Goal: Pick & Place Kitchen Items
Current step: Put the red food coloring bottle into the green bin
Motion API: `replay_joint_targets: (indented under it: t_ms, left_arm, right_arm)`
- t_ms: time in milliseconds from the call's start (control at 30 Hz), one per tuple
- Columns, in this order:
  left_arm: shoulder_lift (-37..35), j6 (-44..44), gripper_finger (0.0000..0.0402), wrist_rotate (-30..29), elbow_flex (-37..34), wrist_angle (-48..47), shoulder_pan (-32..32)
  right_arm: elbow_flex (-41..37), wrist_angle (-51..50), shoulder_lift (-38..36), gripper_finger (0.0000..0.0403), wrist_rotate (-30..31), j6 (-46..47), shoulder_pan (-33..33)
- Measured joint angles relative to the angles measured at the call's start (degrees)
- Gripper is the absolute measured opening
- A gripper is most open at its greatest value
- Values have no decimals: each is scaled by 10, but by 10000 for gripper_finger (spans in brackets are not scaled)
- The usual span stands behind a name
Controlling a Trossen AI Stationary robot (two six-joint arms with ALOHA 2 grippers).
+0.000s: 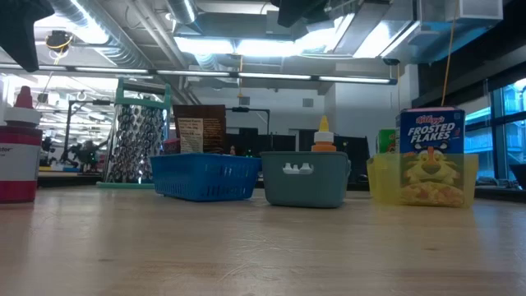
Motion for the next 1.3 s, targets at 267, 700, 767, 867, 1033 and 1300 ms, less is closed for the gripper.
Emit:
replay_joint_targets:
  t_ms: [267, 700, 767, 867, 1033, 1300]
  left_arm:
    - [0, -48, 269, 19, -83, 61, -7]
    - [0, -113, 269, -35, -183, 173, -52]
    - [0, -127, 269, -38, -201, 198, -56]
    - [0, -146, 269, -41, -223, 220, -63]
    - [0, -157, 269, -74, -256, 260, -74]
    - [0, -162, 269, -121, -300, 325, -75]
  right_arm:
    - [0, 2, 0, 179, 0, 0, 0]
    - [0, 14, 0, 179, 2, -9, 0]
    - [0, 19, 0, 179, 2, -15, 0]
    - [0, 28, 0, 179, 2, -20, 0]
    - [0, 28, 0, 179, 2, -22, 0]
    - [0, 29, 0, 179, 1, -22, 0]
